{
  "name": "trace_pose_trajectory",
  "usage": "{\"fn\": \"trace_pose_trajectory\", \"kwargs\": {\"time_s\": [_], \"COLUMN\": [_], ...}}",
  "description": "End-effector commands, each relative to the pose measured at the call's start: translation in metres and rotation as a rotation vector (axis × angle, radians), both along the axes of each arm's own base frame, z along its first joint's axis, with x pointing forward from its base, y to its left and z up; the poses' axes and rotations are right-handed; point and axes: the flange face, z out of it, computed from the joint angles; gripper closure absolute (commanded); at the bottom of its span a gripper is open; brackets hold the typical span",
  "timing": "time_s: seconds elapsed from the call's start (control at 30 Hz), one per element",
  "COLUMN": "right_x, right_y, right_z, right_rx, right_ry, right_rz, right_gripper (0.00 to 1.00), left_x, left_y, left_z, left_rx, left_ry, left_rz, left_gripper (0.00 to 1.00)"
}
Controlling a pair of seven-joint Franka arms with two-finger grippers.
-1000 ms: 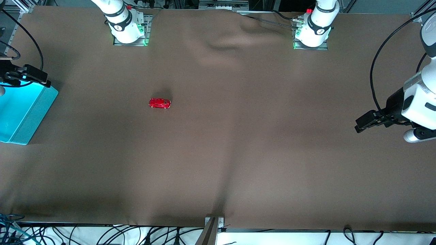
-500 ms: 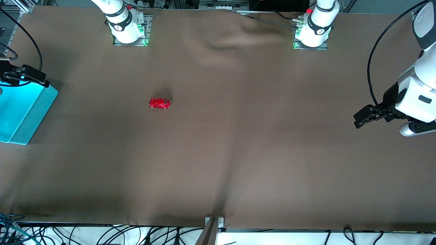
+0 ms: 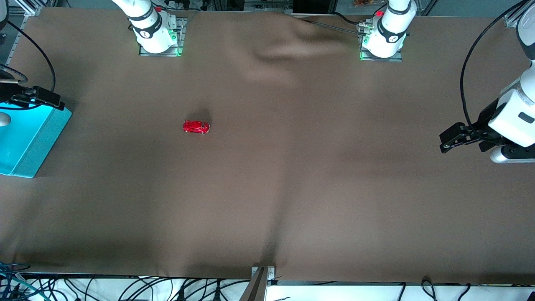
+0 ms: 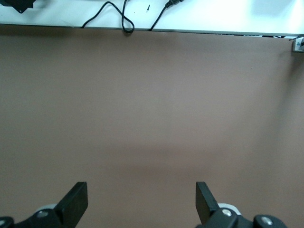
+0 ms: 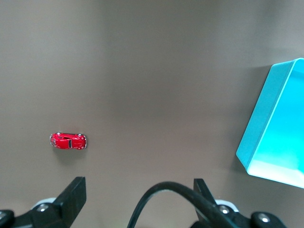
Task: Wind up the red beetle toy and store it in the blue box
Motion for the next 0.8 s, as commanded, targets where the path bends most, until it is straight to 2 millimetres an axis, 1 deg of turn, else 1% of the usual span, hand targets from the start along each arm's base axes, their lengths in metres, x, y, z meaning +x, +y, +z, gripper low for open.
{"fn": "trace_pose_trajectory", "kwargs": {"time_s": [0.0,0.07,0.1,0.23,0.37,0.43,0.57,0.63,0.77], "right_x": [-0.003,-0.001,0.0,-0.001,-0.002,-0.001,0.001,0.003,0.004], "right_y": [0.002,0.002,0.002,0.005,0.014,0.016,0.032,0.039,0.054], "right_z": [-0.015,-0.021,-0.025,-0.043,-0.054,-0.056,-0.058,-0.058,-0.069], "right_rx": [-0.013,-0.018,-0.02,-0.028,-0.042,-0.045,-0.049,-0.053,-0.062], "right_ry": [0.005,-0.005,-0.01,-0.005,0.002,-0.006,-0.009,-0.02,-0.03], "right_rz": [-0.075,-0.108,-0.122,-0.191,-0.27,-0.29,-0.311,-0.34,-0.408], "right_gripper": [0.0,0.0,0.0,0.0,0.0,0.0,0.0,0.0,0.0], "left_x": [-0.012,-0.018,-0.019,-0.022,-0.022,-0.022,-0.021,-0.021,-0.021], "left_y": [0.005,0.011,0.014,0.013,0.013,0.017,0.023,0.023,0.026], "left_z": [0.008,0.012,0.011,0.012,0.012,0.013,0.013,0.013,0.012], "left_rx": [-0.055,-0.077,-0.089,-0.107,-0.097,-0.098,-0.101,-0.101,-0.104], "left_ry": [0.043,0.06,0.07,0.085,0.085,0.083,0.082,0.082,0.084], "left_rz": [-0.081,-0.12,-0.135,-0.169,-0.168,-0.162,-0.155,-0.155,-0.15], "left_gripper": [0.0,0.0,0.0,0.0,0.0,0.0,0.0,0.0,0.0]}}
